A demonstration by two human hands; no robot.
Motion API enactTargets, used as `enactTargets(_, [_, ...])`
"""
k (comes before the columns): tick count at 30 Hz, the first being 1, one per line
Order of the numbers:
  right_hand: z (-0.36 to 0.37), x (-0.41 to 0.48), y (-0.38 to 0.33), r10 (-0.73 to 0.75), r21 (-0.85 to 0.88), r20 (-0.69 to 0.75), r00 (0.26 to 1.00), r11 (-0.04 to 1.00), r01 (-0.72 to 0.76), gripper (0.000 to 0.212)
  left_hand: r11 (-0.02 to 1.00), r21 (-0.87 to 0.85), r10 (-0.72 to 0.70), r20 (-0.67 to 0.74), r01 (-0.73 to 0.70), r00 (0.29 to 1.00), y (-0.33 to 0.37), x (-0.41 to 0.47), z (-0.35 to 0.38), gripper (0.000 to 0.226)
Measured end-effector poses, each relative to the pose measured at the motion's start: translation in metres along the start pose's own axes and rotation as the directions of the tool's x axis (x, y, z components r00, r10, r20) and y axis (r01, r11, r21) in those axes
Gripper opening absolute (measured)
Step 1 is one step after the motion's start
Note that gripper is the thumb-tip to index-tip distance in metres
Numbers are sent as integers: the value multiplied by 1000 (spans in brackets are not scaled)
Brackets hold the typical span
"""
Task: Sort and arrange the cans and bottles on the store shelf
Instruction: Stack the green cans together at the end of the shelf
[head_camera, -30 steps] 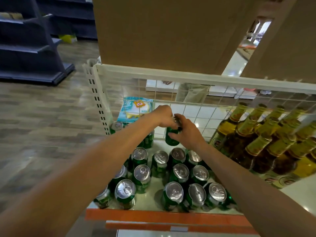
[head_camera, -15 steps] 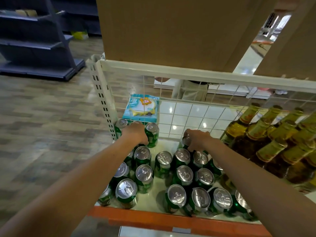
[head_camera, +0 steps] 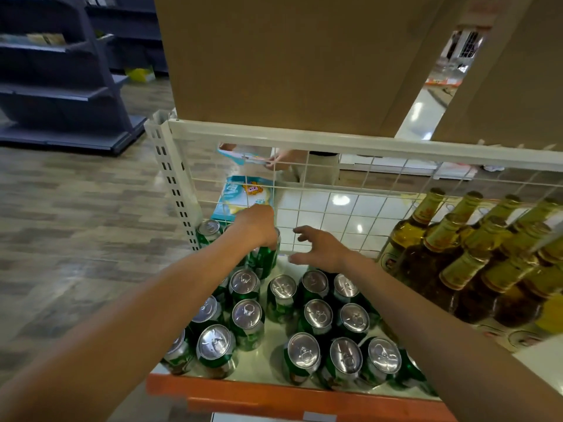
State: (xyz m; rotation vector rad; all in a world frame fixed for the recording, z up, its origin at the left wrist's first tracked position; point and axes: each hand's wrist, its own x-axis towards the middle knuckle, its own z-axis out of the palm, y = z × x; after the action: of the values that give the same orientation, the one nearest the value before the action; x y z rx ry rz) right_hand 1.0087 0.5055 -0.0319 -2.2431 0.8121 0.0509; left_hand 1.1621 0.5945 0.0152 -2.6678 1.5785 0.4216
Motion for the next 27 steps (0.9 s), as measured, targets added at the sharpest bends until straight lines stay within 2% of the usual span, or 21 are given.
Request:
enactTargets(3, [17,0,-6,-56,140,-69,996,988,65,88,997,-70,33,3,-33,999,20,3,-7,38])
enactTargets(6, [24,-3,-6,-98,236,-214,972,960,149,79,982,-179,60,-5,-60,998,38,3,-8,34])
enactTargets(9, [21,-5,3,-45,248,-252,967,963,109,71,972,-226,55,-36,-62,998,50,2,3,29])
enactTargets(11, [17,-3,9,-14,102,-194,981,994,34,65,956,-284,53,-58,-68,997,51,1,14,20])
enactTargets(12, [16,-1,10,0,-23,-157,988,1000,-4,63,947,-312,56,-68,-75,996,49,1,18,25])
enactTargets(14, [15,5,9,17,-250,-93,996,967,-40,62,945,-317,56,-80,-79,995,36,-2,23,28])
enactTargets(17, [19,13,1,50,-421,-38,998,905,-62,62,963,-269,-6,-114,-25,994,-6,-9,29,29])
enactTargets(23, [29,24,-13,161,-501,-6,987,854,-142,57,976,-166,-167,-163,139,972,-113,-16,20,20])
enactTargets(25, [25,29,-22,224,-488,20,974,853,-186,60,976,-165,-177,-218,143,960,-141,-15,16,17])
enactTargets(27, [23,31,-33,245,-435,-48,968,868,-241,61,986,-142,-119,-264,84,957,-162,-13,16,20])
